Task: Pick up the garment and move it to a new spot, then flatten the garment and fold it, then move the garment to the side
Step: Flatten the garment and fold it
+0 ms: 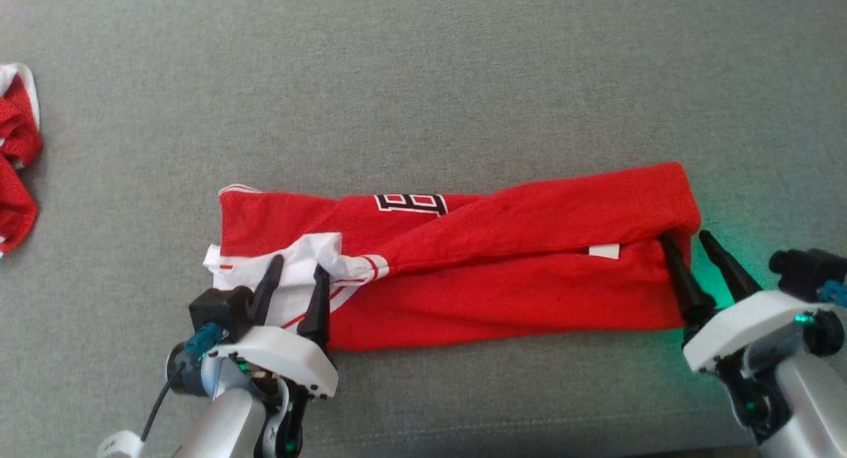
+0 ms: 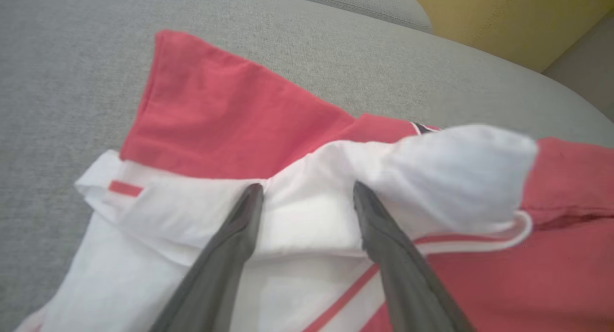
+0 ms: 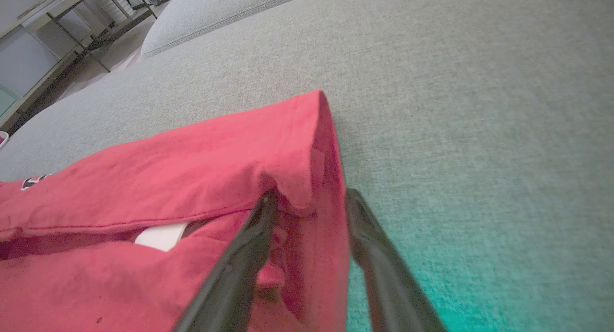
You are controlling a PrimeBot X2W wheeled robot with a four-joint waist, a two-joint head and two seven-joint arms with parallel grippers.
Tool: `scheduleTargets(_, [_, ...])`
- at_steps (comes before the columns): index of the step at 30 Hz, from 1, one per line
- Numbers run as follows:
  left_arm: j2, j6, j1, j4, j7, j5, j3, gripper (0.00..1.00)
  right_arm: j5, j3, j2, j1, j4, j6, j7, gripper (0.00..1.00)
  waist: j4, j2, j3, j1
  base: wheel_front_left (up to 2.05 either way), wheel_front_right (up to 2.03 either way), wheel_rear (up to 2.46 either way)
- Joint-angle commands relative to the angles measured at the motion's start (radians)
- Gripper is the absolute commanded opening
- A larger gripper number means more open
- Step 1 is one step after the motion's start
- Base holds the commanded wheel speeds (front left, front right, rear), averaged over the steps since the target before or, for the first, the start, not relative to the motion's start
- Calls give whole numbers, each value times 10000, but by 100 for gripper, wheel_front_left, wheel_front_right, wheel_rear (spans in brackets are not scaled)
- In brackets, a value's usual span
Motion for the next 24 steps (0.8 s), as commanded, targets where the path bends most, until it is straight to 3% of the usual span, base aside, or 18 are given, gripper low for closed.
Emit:
scheduleTargets(1, [106,39,-30,-137,-106,-46,407,100,-137,60,-60,177,-379,-7,9,100,-29,0,-55,0,0,0,0])
scheduleTargets(14, [470,660,535,-1974,-508,558,1023,100,-1852,-1617,1028,1260,-3384,-7,-163,100,-136,0,-749,0,0,0,0])
scheduleTargets(24, [842,1247,967,-3557,-536,1247,1662,100,-3277,-1919,1792,1504,-4720,-7,-76,100,-129,0,-1433,0,0,0,0])
